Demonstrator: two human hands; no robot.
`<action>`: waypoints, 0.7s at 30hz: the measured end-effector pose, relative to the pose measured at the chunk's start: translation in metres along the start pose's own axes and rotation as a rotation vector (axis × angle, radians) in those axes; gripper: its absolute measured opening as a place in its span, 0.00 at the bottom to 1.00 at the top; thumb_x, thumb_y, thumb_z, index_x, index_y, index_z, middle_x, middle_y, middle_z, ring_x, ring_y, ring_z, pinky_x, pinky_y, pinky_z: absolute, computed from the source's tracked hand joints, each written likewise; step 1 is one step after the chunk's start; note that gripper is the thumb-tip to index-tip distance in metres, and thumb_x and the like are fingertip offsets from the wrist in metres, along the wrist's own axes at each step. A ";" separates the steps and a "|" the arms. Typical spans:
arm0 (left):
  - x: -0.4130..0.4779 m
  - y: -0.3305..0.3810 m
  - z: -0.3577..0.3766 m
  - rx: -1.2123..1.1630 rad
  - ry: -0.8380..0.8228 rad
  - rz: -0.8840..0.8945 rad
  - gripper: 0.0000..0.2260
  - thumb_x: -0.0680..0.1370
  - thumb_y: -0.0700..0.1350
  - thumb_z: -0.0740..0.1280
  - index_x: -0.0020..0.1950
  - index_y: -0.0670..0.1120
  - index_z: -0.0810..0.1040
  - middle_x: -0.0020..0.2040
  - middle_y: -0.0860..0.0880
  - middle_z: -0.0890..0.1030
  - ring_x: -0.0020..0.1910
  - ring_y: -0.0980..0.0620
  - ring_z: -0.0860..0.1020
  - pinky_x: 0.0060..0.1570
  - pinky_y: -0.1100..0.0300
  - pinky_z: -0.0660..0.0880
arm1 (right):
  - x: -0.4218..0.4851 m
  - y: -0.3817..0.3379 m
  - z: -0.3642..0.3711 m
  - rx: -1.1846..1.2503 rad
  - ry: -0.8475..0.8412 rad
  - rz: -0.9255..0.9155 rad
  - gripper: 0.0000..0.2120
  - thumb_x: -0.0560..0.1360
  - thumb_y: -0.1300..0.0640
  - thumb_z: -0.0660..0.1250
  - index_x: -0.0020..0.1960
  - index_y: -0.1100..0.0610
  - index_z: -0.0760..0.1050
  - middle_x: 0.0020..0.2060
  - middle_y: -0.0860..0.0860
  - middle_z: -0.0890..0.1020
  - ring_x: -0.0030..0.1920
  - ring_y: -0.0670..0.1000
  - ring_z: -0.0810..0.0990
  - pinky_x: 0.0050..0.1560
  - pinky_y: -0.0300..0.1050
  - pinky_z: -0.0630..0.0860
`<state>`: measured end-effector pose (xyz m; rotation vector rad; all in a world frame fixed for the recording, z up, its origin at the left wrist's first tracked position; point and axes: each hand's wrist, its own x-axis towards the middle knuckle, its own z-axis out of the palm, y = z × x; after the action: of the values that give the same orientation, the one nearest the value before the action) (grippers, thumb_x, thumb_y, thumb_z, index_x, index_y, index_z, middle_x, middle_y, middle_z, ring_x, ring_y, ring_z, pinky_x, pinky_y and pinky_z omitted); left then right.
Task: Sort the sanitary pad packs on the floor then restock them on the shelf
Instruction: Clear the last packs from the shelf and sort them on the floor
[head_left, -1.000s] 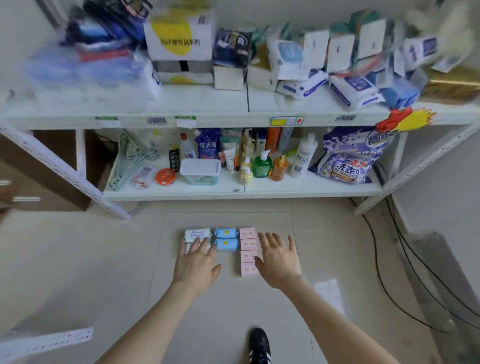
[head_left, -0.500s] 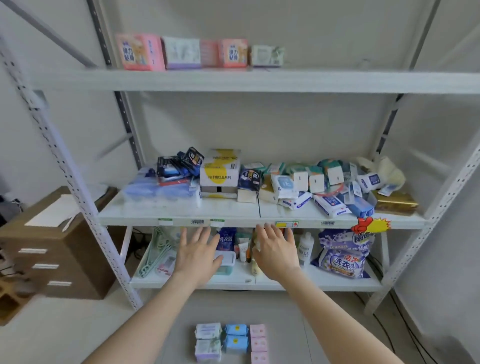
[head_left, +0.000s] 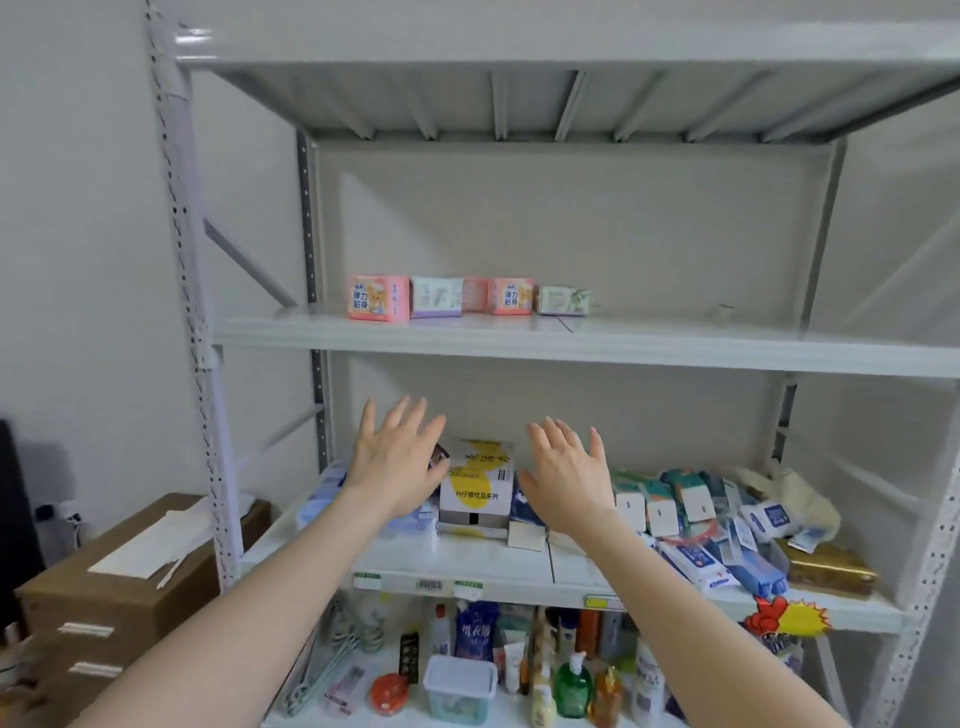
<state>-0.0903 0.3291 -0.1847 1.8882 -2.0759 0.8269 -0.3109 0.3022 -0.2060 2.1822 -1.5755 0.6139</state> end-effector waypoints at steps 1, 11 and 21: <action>0.004 -0.008 -0.006 0.006 0.017 -0.003 0.27 0.80 0.62 0.51 0.77 0.52 0.58 0.79 0.45 0.56 0.78 0.46 0.52 0.73 0.37 0.44 | 0.007 -0.004 -0.005 0.001 0.022 -0.006 0.27 0.80 0.45 0.55 0.75 0.54 0.57 0.75 0.53 0.63 0.76 0.53 0.57 0.74 0.62 0.50; 0.046 -0.071 -0.017 0.077 0.110 -0.026 0.28 0.80 0.63 0.52 0.77 0.52 0.58 0.78 0.44 0.58 0.78 0.46 0.54 0.73 0.37 0.46 | 0.077 -0.029 -0.020 0.031 0.090 -0.018 0.28 0.79 0.45 0.55 0.76 0.54 0.55 0.76 0.53 0.61 0.77 0.53 0.56 0.75 0.61 0.49; 0.132 -0.130 0.002 0.018 0.174 -0.081 0.28 0.79 0.63 0.53 0.77 0.53 0.58 0.78 0.48 0.58 0.77 0.48 0.55 0.74 0.38 0.48 | 0.184 -0.029 -0.013 0.155 0.120 -0.096 0.28 0.79 0.44 0.57 0.76 0.52 0.55 0.76 0.50 0.61 0.76 0.52 0.57 0.75 0.59 0.50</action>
<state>0.0153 0.2138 -0.0853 1.8254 -1.8829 0.9567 -0.2338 0.1734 -0.0953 2.2706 -1.3949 0.8452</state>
